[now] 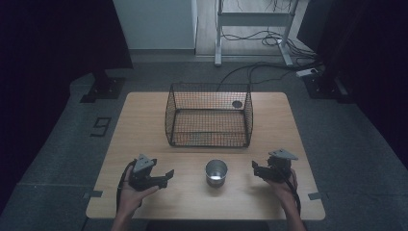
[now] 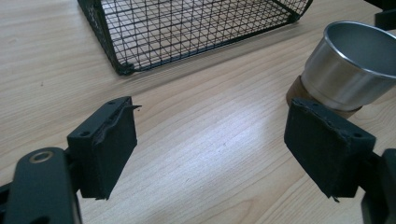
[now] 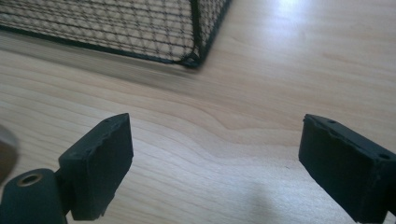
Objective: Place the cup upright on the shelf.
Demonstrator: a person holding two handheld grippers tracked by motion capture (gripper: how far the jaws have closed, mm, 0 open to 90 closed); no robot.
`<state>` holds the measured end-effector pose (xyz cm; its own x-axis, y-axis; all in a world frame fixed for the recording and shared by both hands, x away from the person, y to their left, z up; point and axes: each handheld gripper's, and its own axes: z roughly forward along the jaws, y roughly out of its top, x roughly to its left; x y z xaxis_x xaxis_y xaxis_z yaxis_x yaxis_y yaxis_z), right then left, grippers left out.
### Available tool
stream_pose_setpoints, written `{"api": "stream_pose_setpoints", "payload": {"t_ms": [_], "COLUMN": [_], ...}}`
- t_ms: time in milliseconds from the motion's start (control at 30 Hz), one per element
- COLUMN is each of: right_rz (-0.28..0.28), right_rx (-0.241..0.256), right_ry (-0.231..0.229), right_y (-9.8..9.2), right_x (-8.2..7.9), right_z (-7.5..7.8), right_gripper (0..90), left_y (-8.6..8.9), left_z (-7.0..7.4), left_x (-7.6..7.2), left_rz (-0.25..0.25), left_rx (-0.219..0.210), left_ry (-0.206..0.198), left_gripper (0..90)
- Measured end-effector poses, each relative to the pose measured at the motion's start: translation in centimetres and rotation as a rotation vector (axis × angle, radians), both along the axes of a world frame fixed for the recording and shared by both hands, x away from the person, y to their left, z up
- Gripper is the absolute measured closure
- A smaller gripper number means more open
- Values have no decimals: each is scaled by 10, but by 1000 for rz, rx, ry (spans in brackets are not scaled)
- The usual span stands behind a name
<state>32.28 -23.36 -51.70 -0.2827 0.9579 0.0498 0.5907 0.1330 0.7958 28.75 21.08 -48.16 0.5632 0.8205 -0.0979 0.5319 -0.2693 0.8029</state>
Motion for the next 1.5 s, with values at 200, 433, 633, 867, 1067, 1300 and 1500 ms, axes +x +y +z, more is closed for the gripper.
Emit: {"api": "stream_pose_setpoints", "payload": {"t_ms": [200, 433, 633, 867, 1067, 1300, 1500], "right_rz": [44, 119, 158, 220, 253, 305, 356], "right_rx": [34, 112, 121, 137, 144, 164, 164], "right_ry": [-26, -84, -105, -132, -116, -113, -86], "right_y": [7, 19, 26, 41, 49, 62, 80], "right_x": [-5, -20, -26, -33, -32, -33, -27], "right_z": [14, 38, 47, 58, 59, 64, 59], "right_gripper": [113, 122, 123, 129, 129, 129, 114], "left_y": [-2, -3, -2, -4, -7, -12, -10], "left_z": [-3, -2, -4, -4, -4, -6, -7], "left_x": [2, 0, 2, 1, 2, 3, 6], "left_rz": [-8, -9, -6, -10, -18, -40, -34], "left_rx": [6, 5, 5, 8, 10, 15, 7], "left_ry": [10, 3, 10, 10, 12, 17, 25], "left_gripper": [173, 173, 173, 173, 173, 173, 173]}}
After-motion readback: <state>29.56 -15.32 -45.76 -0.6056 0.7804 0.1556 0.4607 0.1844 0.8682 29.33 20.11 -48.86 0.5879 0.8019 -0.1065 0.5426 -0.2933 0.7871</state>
